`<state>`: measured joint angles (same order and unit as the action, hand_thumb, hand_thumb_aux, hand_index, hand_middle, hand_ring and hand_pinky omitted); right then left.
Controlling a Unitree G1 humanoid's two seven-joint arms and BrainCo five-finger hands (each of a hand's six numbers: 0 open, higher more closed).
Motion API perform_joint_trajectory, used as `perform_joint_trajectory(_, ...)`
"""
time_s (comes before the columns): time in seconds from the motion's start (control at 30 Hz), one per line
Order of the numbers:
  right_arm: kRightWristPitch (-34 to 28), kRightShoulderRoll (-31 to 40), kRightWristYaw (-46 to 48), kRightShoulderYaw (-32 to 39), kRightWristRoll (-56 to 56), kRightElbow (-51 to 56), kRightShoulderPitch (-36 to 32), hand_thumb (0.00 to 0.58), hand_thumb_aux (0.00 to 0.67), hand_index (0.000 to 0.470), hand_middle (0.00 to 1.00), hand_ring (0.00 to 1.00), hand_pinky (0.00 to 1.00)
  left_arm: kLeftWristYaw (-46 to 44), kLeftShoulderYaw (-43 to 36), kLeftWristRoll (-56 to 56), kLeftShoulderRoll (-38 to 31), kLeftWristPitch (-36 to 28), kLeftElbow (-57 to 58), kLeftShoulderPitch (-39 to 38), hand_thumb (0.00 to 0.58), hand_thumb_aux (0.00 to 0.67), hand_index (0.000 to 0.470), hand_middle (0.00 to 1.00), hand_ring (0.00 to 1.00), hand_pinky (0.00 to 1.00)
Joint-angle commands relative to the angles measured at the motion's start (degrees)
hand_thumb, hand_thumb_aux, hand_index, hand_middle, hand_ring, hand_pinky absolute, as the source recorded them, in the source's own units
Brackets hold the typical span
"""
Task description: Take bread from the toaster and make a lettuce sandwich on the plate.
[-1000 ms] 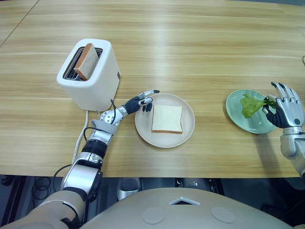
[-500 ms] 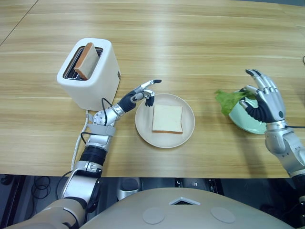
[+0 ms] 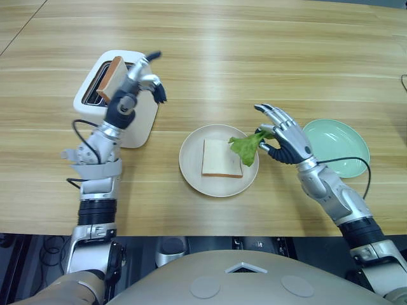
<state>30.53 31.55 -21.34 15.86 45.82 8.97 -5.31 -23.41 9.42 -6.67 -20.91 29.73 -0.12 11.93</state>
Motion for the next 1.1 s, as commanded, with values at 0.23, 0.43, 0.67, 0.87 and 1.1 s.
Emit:
perform_joint_trajectory(0.23, -1.15, -5.59, -3.84, 10.02, 9.25, 16.97, -9.20, 0.575, 0.607, 0.417, 0.00, 0.00, 0.00, 9.24, 13.69, 2.50, -8.53, -2.77, -0.76, 0.99, 0.000, 0.000, 0.000, 0.42, 0.42, 0.42)
perform_joint_trajectory(0.43, -1.38, -7.10, -6.10, 13.77, 11.11, 22.99, -11.70, 0.484, 0.397, 0.272, 0.00, 0.00, 0.00, 13.23, 13.65, 11.33, -12.51, -4.72, 4.65, -0.05, 0.000, 0.000, 0.000, 0.38, 0.38, 0.38)
perform_joint_trajectory(0.67, -1.96, -6.56, -7.45, 14.91, 10.77, 23.92, -12.43, 0.000, 0.000, 0.000, 0.00, 0.00, 0.00, 14.39, 8.18, 21.32, -16.49, -7.80, 10.62, -2.58, 0.000, 0.000, 0.000, 0.37, 0.37, 0.37)
perform_joint_trajectory(0.87, -2.22, -5.32, -7.66, 13.93, 9.69, 20.75, -11.68, 0.000, 0.000, 0.000, 0.00, 0.00, 0.00, 19.07, 5.59, 28.72, -20.28, -9.68, 16.16, -2.55, 0.000, 0.000, 0.000, 0.37, 0.37, 0.37)
perform_joint_trajectory(1.1, -2.86, -4.83, -7.80, 13.13, 8.81, 18.38, -11.19, 0.000, 0.000, 0.000, 0.00, 0.00, 0.00, 21.17, 2.20, 32.65, -23.44, -10.99, 20.18, -3.13, 0.124, 0.076, 0.052, 0.37, 0.37, 0.37)
